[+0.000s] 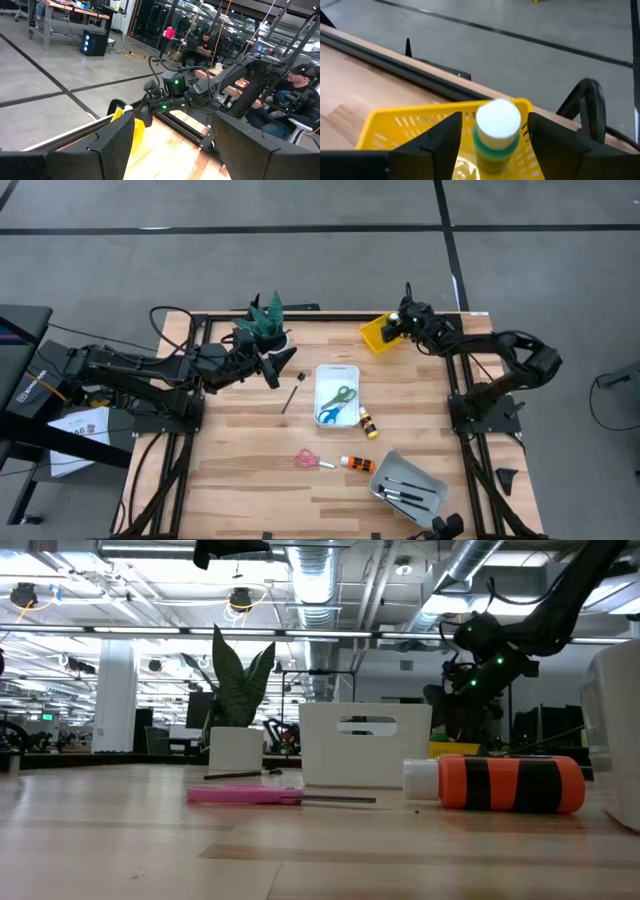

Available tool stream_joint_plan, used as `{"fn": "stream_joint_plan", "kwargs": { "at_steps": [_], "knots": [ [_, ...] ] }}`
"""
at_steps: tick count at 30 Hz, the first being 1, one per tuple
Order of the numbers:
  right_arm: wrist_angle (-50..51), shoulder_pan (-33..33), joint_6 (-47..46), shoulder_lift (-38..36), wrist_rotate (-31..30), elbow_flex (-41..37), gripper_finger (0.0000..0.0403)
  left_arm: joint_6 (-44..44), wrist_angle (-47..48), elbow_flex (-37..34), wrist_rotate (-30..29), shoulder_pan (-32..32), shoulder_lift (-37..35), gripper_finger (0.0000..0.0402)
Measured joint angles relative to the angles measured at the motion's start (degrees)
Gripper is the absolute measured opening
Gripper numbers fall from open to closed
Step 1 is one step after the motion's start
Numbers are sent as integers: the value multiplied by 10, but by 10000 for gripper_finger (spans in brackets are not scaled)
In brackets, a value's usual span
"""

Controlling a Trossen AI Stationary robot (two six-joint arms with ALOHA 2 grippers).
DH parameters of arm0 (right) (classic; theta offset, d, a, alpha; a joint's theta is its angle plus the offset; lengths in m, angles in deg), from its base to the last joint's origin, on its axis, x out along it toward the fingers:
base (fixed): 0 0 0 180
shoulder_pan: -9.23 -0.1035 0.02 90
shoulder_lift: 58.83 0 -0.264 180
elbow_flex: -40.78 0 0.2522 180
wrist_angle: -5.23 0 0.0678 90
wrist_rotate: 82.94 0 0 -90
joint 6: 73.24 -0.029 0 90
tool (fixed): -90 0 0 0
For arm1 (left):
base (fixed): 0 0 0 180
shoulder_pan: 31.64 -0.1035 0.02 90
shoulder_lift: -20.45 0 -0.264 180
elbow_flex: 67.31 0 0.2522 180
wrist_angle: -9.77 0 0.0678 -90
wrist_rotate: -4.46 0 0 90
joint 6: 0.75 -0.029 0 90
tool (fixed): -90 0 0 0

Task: Pick & Place Paint Supplies
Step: Put the eyebrow brush into the gray bin

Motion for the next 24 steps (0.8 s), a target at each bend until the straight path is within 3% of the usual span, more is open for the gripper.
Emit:
{"fn": "stream_joint_plan", "kwargs": {
  "at_steps": [10,24],
  "knots": [
    [28,0,0,-91,0,1,203,0,0,0,0,0,0,260],
    [270,-60,-41,-268,3,1,181,-3,1,0,0,0,0,260]
  ]
}}
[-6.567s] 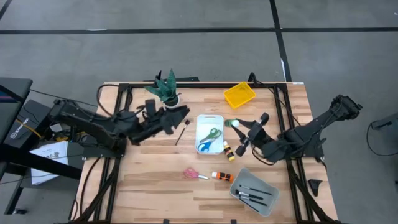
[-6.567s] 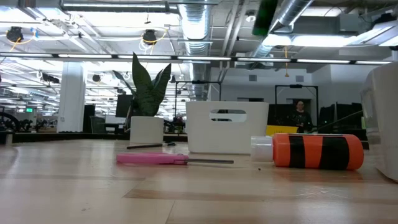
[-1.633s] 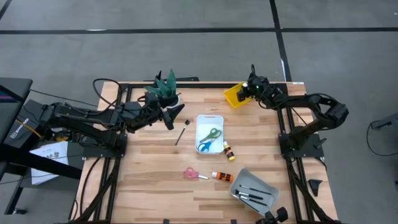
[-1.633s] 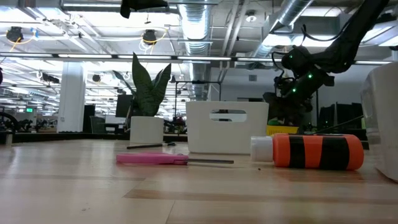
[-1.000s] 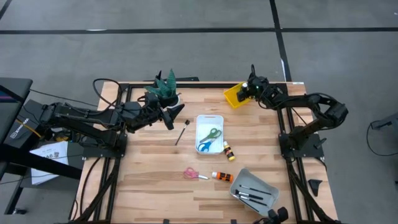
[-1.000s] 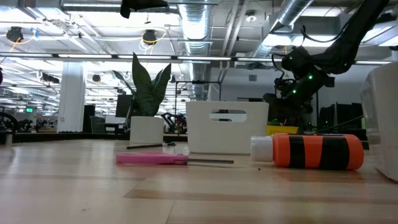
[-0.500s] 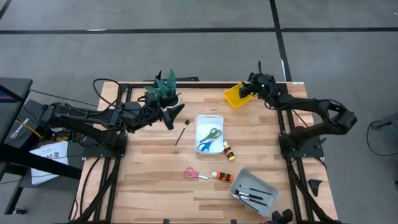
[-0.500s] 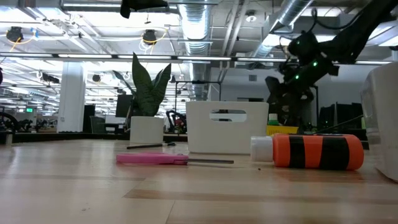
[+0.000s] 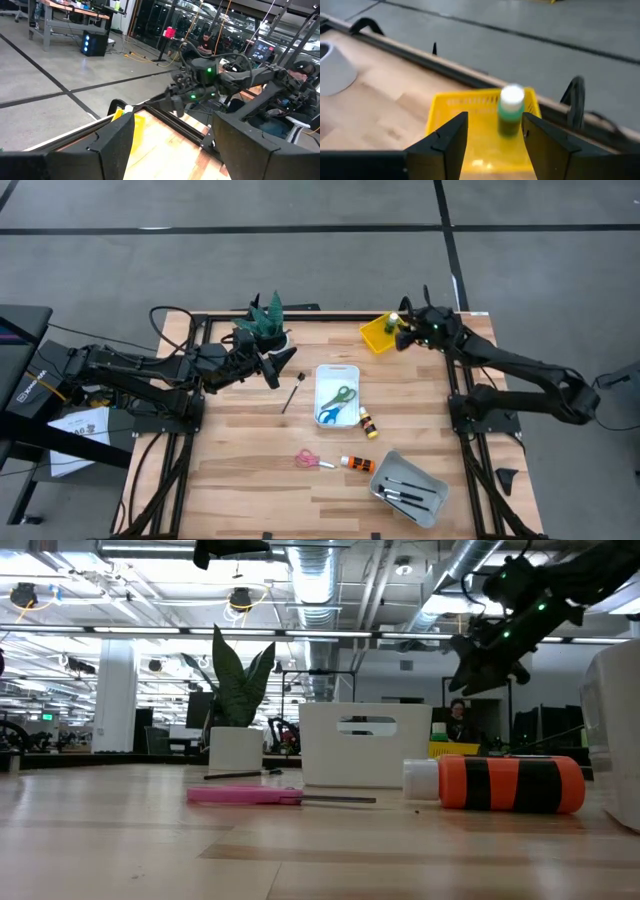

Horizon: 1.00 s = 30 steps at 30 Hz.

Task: Pick & Place Paint Supplies
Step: Put the eyebrow brush into the gray bin

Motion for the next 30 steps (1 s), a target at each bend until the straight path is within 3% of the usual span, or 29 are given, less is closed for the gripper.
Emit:
{"fn": "stream_joint_plan", "kwargs": {
  "at_steps": [12,30],
  "knots": [
    [102,-91,-28,-93,35,0,179,-1,9,0,0,3,0,260],
    [105,-95,-35,-96,35,0,177,4,54,0,0,10,0,260]
  ]
}}
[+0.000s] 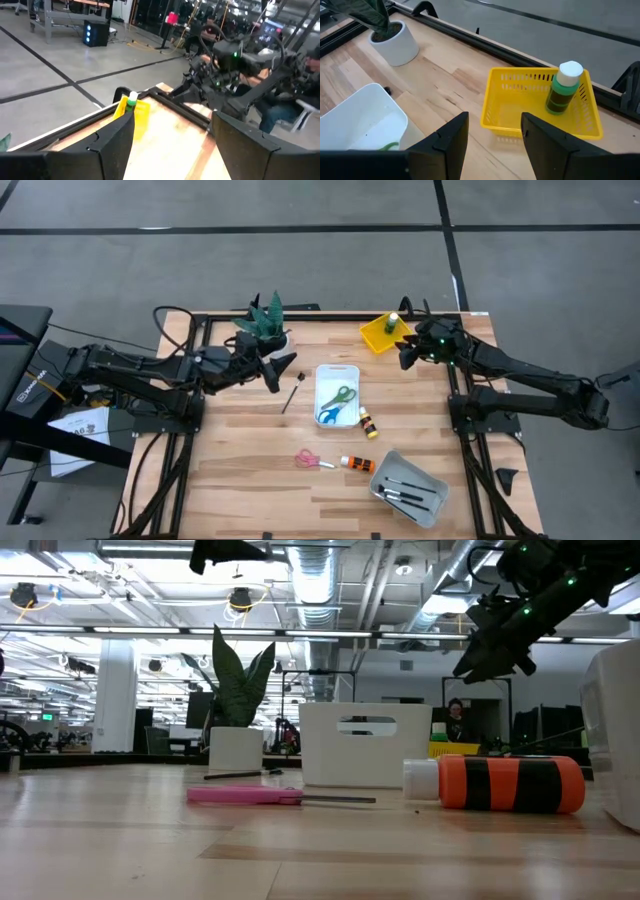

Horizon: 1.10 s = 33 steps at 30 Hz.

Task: Pick & Place Paint Supplies
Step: Put the eyebrow brush into the gray bin

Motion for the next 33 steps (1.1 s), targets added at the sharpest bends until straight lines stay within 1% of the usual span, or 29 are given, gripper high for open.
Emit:
{"fn": "stream_joint_plan", "kwargs": {
  "at_steps": [5,15,22,27,33],
  "knots": [
    [0,0,0,0,2,0,177,14,56,0,28,26,0,260],
    [0,0,-11,0,10,0,177,175,235,0,64,100,0,260],
    [-1,0,-12,0,33,0,177,269,240,-49,66,153,0,260],
    [-1,0,-19,0,39,0,177,325,219,-98,65,171,0,260],
    [-1,0,-33,0,56,0,177,332,175,-146,65,178,0,260]
  ]
}}
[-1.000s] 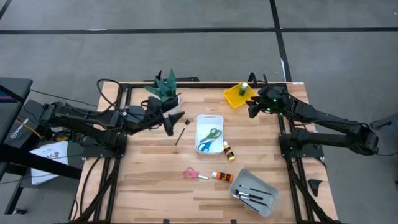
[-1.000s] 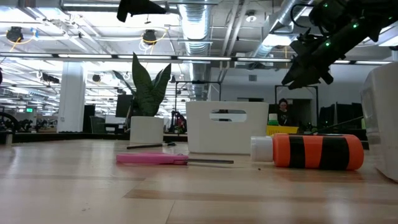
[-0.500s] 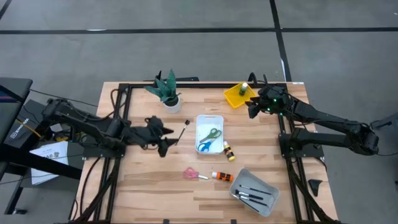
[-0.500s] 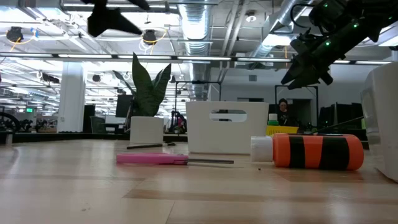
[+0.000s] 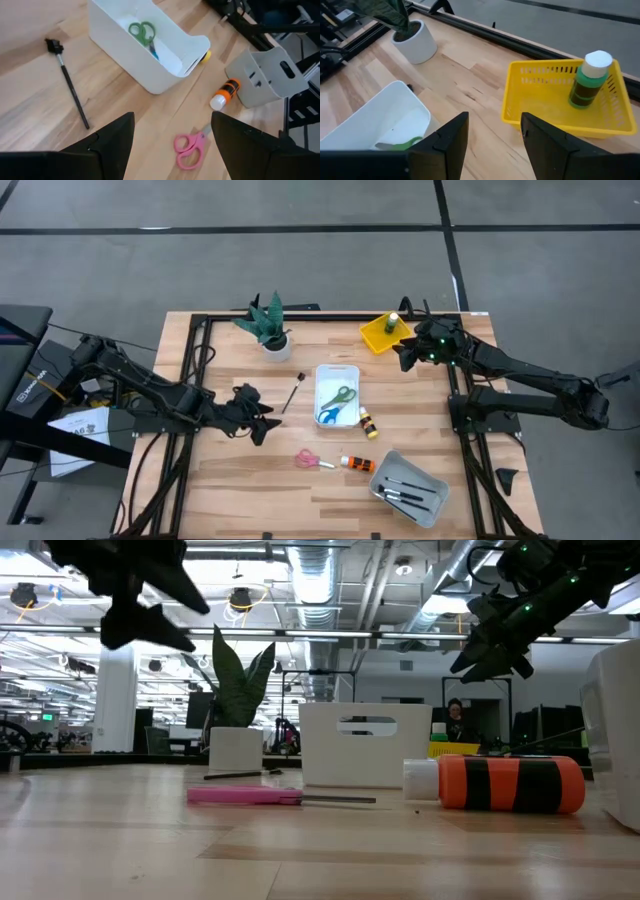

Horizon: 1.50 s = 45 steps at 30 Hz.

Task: Pick & Place Paint Supplies
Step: Put the eyebrow brush into the gray bin

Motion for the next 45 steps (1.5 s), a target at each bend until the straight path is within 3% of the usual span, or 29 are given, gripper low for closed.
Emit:
{"fn": "stream_joint_plan", "kwargs": {
  "at_steps": [11,22,29,39,45],
  "knots": [
    [0,0,-8,0,12,0,177,-10,-18,-21,0,0,0,260],
    [0,0,-8,0,17,0,177,-12,55,-21,-6,-11,0,235],
    [1,-1,-18,0,38,0,177,-12,63,-29,-57,-28,0,198],
    [1,-1,-33,0,56,0,177,-13,29,-89,-92,-35,0,200],
    [1,2,-47,0,56,0,177,-131,-60,-146,-100,-35,0,203]
  ]
}}
